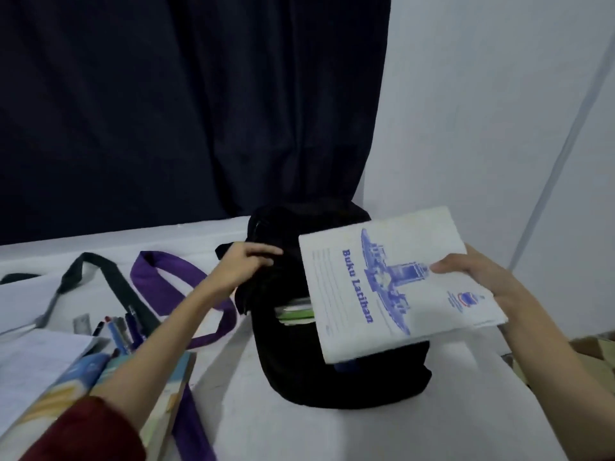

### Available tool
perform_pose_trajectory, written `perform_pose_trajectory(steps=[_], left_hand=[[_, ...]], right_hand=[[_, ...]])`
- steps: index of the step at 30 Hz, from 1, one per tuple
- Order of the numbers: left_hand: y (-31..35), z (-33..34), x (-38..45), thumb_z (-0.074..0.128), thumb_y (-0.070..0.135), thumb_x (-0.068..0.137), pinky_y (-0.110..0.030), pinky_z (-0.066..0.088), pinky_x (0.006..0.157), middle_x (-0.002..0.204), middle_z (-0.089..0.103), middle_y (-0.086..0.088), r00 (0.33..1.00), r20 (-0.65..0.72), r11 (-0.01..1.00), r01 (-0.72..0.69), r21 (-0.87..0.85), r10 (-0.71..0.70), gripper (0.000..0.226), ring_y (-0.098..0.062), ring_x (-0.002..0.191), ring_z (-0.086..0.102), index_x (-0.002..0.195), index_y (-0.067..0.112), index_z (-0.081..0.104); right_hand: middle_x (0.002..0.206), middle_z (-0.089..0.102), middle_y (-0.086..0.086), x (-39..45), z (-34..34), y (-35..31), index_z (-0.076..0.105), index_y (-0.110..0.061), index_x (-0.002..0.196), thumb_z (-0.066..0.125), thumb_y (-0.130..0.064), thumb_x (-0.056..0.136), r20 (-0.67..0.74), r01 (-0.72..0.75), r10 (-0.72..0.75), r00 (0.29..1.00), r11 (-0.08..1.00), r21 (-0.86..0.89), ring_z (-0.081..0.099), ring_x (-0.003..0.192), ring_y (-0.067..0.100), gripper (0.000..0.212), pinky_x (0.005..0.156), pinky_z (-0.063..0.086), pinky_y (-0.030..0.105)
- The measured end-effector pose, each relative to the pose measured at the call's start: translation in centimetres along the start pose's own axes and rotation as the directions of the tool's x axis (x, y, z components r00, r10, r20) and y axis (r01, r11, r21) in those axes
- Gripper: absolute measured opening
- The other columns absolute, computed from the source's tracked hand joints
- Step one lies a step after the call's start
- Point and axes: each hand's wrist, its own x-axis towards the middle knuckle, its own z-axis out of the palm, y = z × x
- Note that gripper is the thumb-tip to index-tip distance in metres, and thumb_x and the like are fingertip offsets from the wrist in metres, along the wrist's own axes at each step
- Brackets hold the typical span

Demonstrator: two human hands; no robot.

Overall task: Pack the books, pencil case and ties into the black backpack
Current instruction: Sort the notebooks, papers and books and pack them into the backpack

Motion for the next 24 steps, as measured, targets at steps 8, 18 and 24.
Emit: perform_pose_trajectory(steps=[8,18,24], left_hand=[[10.6,-5.2,4.9,0.045,-0.005,0.093,-0.014,0.053,0.062,0.095,0.069,-0.007,0.977,-0.214,0.959,-0.083,-0.271,0.024,0.032,-0.010,0.077,0.067,0.112,0.008,0.067],[14.9,-3.3,8.2,0.029,-0.012,0.083,-0.002,0.036,0.075,0.103,0.047,0.005,0.915,-0.125,0.793,-0.258,0.552,0.384,0.054,-0.008,0.092,0.045,0.108,0.014,0.070],[16.2,-3.5,8.3,0.032,-0.001,0.092,-0.018,0.037,0.085,0.127,0.041,0.002,0.937,0.004,0.686,-0.258,0.680,0.349,0.054,-0.010,0.105,0.042,0.140,0.018,0.045]], right_hand=[[0.093,0.071,0.021,3.9,0.5,0.5,0.063,0.004,0.104,0.077,0.000,0.051,0.038,-0.165,0.177,0.984,0.963,-0.214,0.069,0.077,0.033,0.054,0.063,0.057,0.038],[0.112,0.061,0.026,12.6,7.9,5.6,0.052,0.009,0.121,0.050,0.013,0.083,-0.315,0.098,0.073,0.946,0.864,0.494,0.062,0.082,0.029,0.038,0.051,0.057,0.029],[0.097,0.069,0.026,12.2,10.4,5.1,0.058,-0.001,0.110,0.068,-0.025,0.086,0.032,-0.200,0.201,0.979,0.979,-0.028,0.069,0.063,0.029,0.036,0.051,0.054,0.029]])
